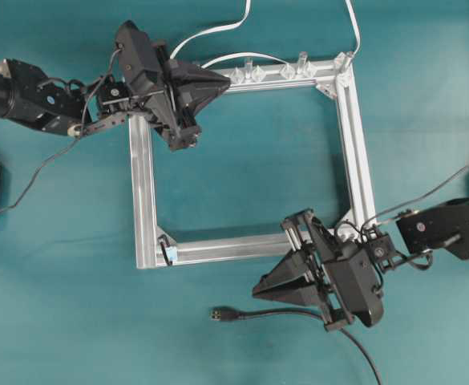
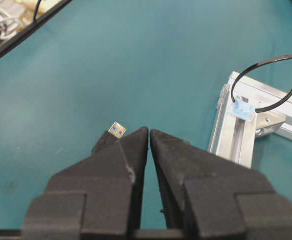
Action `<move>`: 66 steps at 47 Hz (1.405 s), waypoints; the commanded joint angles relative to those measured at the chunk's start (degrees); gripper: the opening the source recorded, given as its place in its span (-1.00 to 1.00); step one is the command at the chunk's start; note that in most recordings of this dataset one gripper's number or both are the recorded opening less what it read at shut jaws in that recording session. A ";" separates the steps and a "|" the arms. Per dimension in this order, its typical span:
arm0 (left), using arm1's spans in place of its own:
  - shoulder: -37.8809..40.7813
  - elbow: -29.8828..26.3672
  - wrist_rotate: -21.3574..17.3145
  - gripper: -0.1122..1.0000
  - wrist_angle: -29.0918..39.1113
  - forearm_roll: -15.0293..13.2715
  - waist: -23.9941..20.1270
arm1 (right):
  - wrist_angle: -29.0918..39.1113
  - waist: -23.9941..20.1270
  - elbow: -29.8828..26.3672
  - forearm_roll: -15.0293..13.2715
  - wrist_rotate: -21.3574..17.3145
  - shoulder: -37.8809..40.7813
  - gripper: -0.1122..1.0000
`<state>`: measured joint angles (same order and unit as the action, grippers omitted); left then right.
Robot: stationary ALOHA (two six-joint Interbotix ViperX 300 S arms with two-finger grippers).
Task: Insert the wire through the string loop located on the left side.
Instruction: 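Move the right gripper down over the black USB cable's plug end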
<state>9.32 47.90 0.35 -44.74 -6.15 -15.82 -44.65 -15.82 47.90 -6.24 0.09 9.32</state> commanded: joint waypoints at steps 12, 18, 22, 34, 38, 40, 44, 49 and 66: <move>-5.36 -2.11 -0.70 -0.80 5.54 2.64 -0.44 | -3.60 -0.35 -1.05 5.80 -2.55 -0.88 -0.79; -6.59 -1.93 -0.62 -0.80 6.86 2.64 -0.35 | -5.63 -1.05 -0.62 6.24 -2.64 -0.88 -0.79; -7.29 -1.93 -0.62 -0.80 7.38 2.64 -0.35 | -5.36 -1.93 -0.62 7.82 -2.72 -0.88 -0.79; -8.70 -1.85 -0.44 -0.80 12.48 2.64 -0.26 | -2.72 -6.50 -0.79 13.27 -2.64 -0.88 -0.79; -8.96 -1.85 -0.44 -0.79 14.41 2.64 -0.26 | -1.67 -7.56 -0.88 15.03 -2.64 -0.88 -0.79; -9.14 -1.76 -0.44 -0.79 15.12 2.64 -0.26 | -1.32 -7.82 -0.88 15.82 -2.55 -0.88 -0.79; -9.76 -1.76 -0.44 -0.78 16.08 2.64 -0.09 | -1.14 -8.00 -0.88 17.05 -2.55 -0.88 -0.79; -10.72 -1.76 -0.44 -0.48 16.70 2.64 0.00 | -1.23 -8.09 -0.79 18.37 -2.37 -0.79 -0.79; -12.83 -0.88 -0.35 0.51 18.90 2.64 0.09 | -1.32 -8.00 -0.88 21.01 -2.20 -0.53 0.01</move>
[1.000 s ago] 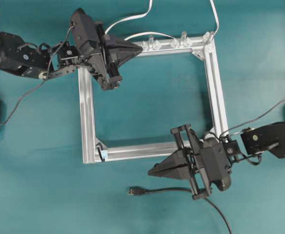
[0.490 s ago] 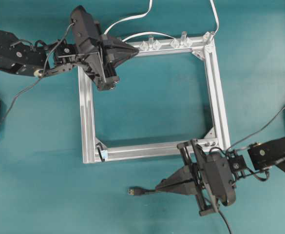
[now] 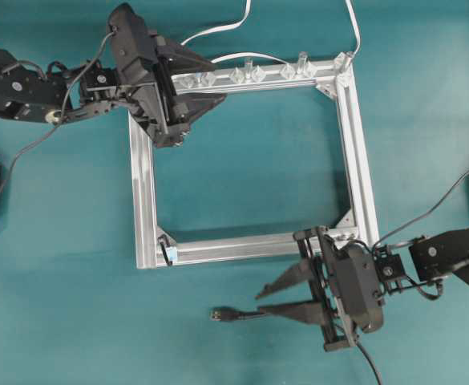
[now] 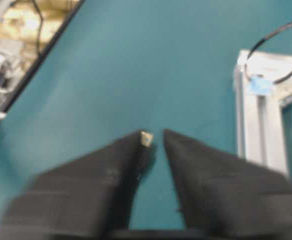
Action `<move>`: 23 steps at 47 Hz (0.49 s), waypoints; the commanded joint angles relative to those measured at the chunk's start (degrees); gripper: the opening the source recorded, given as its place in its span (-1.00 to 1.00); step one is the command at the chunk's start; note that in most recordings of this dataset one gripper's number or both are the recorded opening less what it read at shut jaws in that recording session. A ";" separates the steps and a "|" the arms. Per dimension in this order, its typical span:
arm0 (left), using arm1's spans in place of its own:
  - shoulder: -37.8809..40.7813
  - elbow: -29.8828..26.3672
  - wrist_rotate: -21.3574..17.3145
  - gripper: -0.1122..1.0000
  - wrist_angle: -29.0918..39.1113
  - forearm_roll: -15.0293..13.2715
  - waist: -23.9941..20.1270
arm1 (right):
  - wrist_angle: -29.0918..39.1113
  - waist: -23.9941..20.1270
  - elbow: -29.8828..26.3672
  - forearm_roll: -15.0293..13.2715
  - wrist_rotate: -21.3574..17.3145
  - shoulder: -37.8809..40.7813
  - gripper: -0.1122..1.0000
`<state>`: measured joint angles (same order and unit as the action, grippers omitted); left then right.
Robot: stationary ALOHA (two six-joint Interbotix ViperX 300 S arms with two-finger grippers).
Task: Insert the wire through the string loop located on the left side.
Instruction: 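Move the right gripper down over the black USB cable's plug end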
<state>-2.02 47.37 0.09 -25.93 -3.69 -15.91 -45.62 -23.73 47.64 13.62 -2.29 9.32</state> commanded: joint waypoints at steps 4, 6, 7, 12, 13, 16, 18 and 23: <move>-1.58 -0.18 -0.09 0.50 0.44 0.18 0.18 | -0.53 -0.18 -0.70 1.58 0.26 -0.26 0.31; -1.76 -0.18 -0.09 0.50 0.62 0.18 0.18 | -0.53 -0.18 -0.70 1.58 0.26 -0.18 0.30; -1.76 -0.09 -0.09 0.50 0.62 0.18 0.26 | -0.53 -0.18 -0.70 1.58 0.26 -0.09 0.31; -2.02 -0.09 -0.18 0.50 0.79 0.18 0.26 | -0.53 -0.18 -1.05 1.85 0.26 0.26 0.31; -2.11 -0.09 -0.18 0.50 0.79 0.18 0.26 | -0.44 -0.18 -1.14 1.85 0.26 0.35 0.31; -2.20 -0.09 -0.18 0.50 0.79 0.18 0.26 | -0.26 -0.18 -1.49 2.02 0.26 0.70 0.31; -2.29 -0.09 -0.18 0.50 0.79 0.18 0.26 | -0.26 -0.18 -1.67 2.29 0.26 0.97 0.31; -2.55 -0.09 -0.18 0.50 0.79 0.18 0.26 | -0.18 -0.26 -2.29 2.99 0.26 1.67 0.32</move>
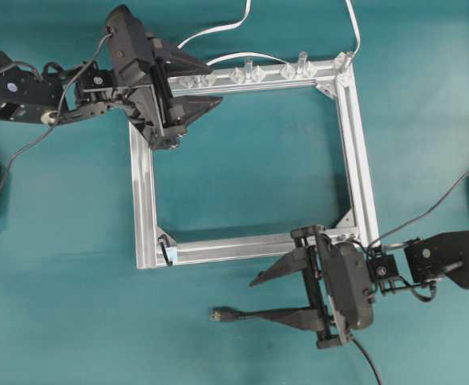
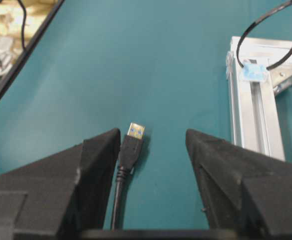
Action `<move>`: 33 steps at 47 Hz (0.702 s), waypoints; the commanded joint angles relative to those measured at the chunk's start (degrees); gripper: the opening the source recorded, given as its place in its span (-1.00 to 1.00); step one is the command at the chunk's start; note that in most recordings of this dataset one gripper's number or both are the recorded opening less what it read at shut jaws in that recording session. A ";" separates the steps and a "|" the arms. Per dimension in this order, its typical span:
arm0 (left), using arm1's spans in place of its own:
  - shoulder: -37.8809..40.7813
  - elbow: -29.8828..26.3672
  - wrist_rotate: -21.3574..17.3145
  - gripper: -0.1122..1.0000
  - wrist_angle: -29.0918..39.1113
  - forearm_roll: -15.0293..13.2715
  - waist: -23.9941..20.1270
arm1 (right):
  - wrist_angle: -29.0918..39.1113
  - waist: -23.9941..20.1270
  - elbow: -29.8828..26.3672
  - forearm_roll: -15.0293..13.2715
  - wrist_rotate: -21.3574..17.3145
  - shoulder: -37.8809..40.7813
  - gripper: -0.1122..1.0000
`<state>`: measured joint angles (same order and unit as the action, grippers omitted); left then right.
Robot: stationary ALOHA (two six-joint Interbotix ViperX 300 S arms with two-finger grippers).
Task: Insert the wire through the string loop located on the left side.
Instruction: 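Move the right gripper down over the black USB cable's plug end, then close the right gripper on the cable just behind the USB plug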
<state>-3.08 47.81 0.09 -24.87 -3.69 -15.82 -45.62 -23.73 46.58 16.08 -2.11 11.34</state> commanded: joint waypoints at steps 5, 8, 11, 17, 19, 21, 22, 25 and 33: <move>-1.93 -0.53 -0.18 0.50 -0.26 0.18 0.18 | -0.09 -0.44 -1.93 0.97 0.09 0.53 0.33; -2.20 -0.44 -0.18 0.50 0.09 0.18 0.18 | 0.35 -0.53 -2.37 0.97 0.09 1.14 0.33; -2.46 -0.35 -0.18 0.50 0.62 0.18 0.18 | 0.97 -0.70 -2.72 0.97 0.09 1.76 0.32; -2.72 -0.09 -0.18 0.50 1.76 0.18 0.18 | 2.46 -1.23 -3.25 1.05 0.09 2.90 0.33; -2.81 0.00 -0.18 0.50 2.20 0.18 0.26 | 2.81 -1.49 -3.43 0.97 0.09 3.25 0.33; -2.81 0.09 -0.18 0.50 2.37 0.18 0.26 | 3.16 -1.76 -3.60 0.97 0.09 3.52 0.33; -2.90 0.09 -0.18 0.50 2.37 0.18 0.35 | 3.43 -1.93 -3.69 1.05 0.09 3.69 0.33; -2.90 0.09 -0.18 0.51 2.37 0.18 0.35 | 3.96 -2.11 -4.13 1.05 0.09 4.04 0.33; -2.90 0.09 -0.18 0.50 2.46 0.18 0.53 | 5.62 -2.11 -5.10 1.05 0.09 5.27 0.33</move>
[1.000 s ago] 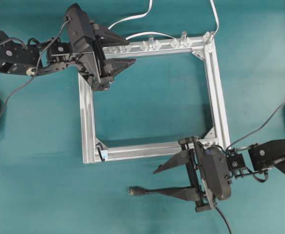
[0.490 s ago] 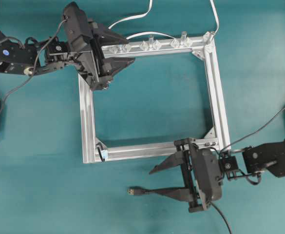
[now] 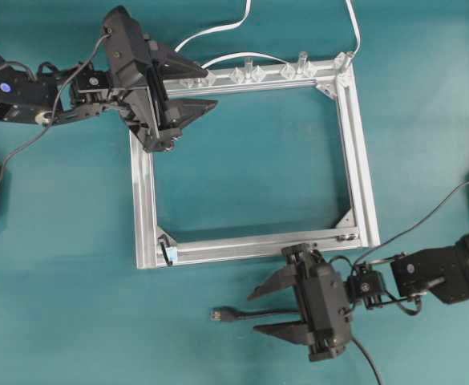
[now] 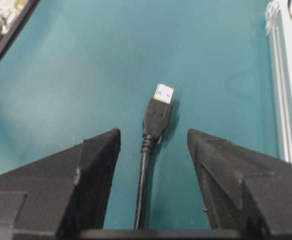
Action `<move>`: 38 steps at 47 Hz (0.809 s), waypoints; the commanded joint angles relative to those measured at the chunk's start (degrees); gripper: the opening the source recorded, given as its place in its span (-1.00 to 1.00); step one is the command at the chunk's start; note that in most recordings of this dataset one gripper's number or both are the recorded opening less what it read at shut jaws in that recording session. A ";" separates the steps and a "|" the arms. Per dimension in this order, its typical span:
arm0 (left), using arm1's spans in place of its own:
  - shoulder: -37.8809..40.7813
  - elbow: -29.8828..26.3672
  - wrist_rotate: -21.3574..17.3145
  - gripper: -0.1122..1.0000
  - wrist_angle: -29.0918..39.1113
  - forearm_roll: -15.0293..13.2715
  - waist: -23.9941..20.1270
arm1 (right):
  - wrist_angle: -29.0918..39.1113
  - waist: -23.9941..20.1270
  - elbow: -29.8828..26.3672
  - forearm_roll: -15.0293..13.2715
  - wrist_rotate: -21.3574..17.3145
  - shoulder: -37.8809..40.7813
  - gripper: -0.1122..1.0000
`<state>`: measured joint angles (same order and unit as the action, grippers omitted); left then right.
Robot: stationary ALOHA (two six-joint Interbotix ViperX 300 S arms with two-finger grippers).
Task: Insert the wire through the string loop located on the left side.
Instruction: 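Close the right gripper on the cable just behind the USB plug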
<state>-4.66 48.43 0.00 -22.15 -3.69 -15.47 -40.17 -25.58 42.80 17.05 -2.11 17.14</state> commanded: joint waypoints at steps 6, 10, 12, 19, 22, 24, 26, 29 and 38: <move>-1.32 -0.53 -0.09 0.50 -0.26 0.18 0.44 | 0.26 -0.35 -2.02 0.09 0.09 0.62 0.32; -1.32 -0.53 -0.09 0.51 -0.26 0.18 0.62 | 0.62 -0.26 -2.37 0.09 0.00 1.41 0.33; -1.32 -0.53 -0.09 0.50 -0.26 0.18 0.62 | 0.97 -0.35 -2.46 0.09 0.00 1.67 0.33; -1.32 -0.53 0.00 0.50 -0.26 0.18 0.79 | 2.64 -0.35 -2.99 0.09 0.00 2.72 0.33; -1.32 -0.53 0.00 0.50 -0.18 0.18 0.79 | 2.64 -0.35 -3.08 0.09 0.00 3.08 0.33; -1.32 -0.53 0.00 0.50 -0.18 0.18 0.88 | 2.72 -0.35 -3.08 0.09 0.00 3.34 0.33; -1.32 -0.53 0.00 0.50 -0.18 0.18 0.88 | 2.72 -0.35 -3.08 0.09 -0.09 3.52 0.33; -1.32 -0.53 0.00 0.50 -0.18 0.18 0.88 | 2.90 -0.35 -3.08 0.09 -0.09 3.69 0.33; -1.32 -0.53 0.09 0.50 -0.18 0.18 0.97 | 5.36 -0.35 -3.08 0.09 -0.09 4.57 0.32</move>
<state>-4.66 48.52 0.09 -22.15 -3.69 -14.77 -35.42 -25.66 40.52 17.05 -2.29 22.15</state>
